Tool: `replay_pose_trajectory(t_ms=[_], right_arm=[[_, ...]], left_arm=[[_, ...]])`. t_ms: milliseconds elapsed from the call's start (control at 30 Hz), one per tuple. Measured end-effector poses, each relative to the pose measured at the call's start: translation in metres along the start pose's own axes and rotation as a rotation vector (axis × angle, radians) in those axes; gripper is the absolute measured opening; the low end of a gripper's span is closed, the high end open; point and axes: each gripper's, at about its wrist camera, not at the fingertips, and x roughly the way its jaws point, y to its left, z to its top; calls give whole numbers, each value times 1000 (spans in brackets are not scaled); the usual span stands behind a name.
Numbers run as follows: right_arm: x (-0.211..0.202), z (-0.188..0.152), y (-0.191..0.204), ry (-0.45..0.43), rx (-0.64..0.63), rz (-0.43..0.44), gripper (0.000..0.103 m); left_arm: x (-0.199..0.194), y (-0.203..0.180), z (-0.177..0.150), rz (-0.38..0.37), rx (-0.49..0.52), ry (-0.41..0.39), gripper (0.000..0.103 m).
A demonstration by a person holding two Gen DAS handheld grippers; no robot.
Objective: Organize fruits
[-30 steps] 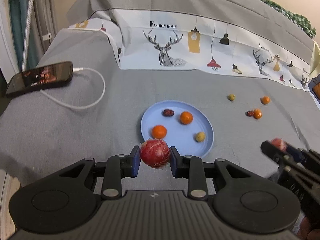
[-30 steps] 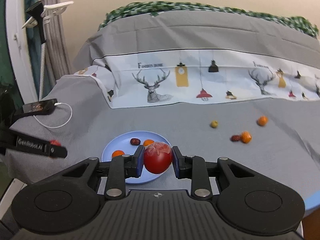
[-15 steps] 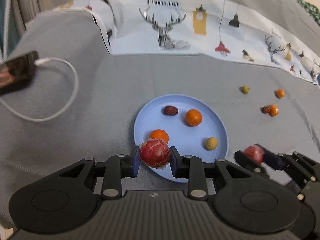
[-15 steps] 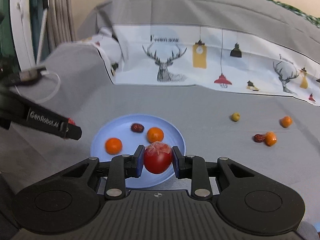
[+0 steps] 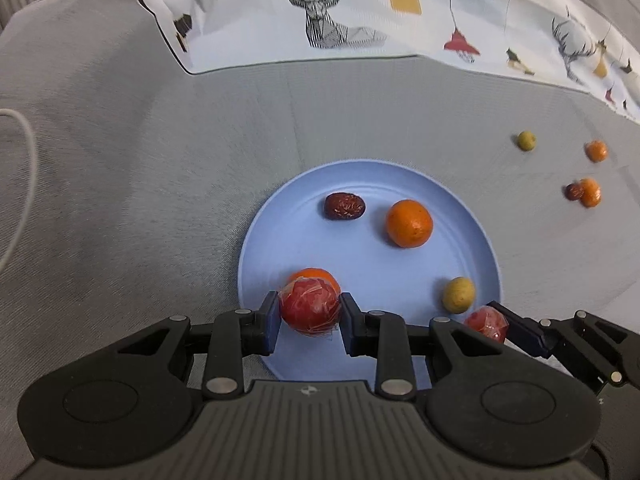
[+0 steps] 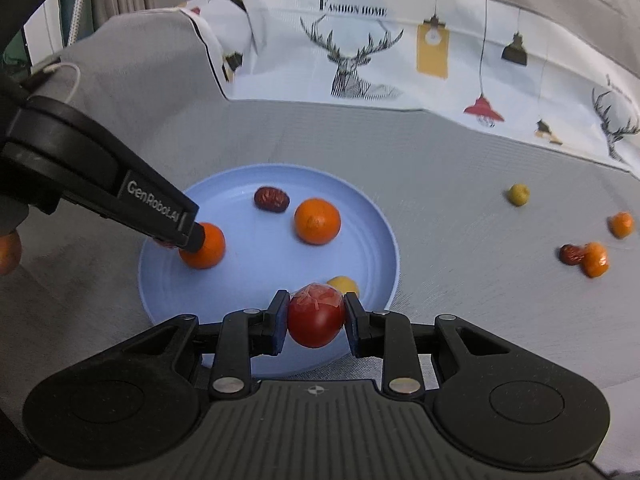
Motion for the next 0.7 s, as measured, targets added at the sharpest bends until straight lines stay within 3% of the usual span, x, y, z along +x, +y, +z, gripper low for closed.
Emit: replay_pose_trajectory(t_ms=[33, 100, 133, 167, 233, 367, 567, 700], right_arm=[[3, 1, -1, 3, 1, 5, 31], [9, 4, -1, 5, -13, 19, 31], [11, 6, -1, 3, -22, 28, 39], [11, 8, -1, 4, -32, 26, 47], [7, 11, -2, 3, -37, -3, 85], [-17, 6, -6, 23, 2, -13, 92], [-64, -12, 1, 55, 73, -3, 98], [-96, -21, 9, 19, 72, -5, 100]], left_arm=[[3, 0, 1, 5, 1, 2, 36], [5, 0, 5, 16, 0, -3, 68], [4, 0, 6, 30, -10, -14, 95], [1, 1, 7, 49, -23, -33, 102], [-7, 2, 6, 79, -40, -63, 103], [-20, 4, -1, 68, -48, 1, 103], [-66, 0, -33, 85, -32, 21, 103], [-95, -4, -61, 128, -20, 15, 103]])
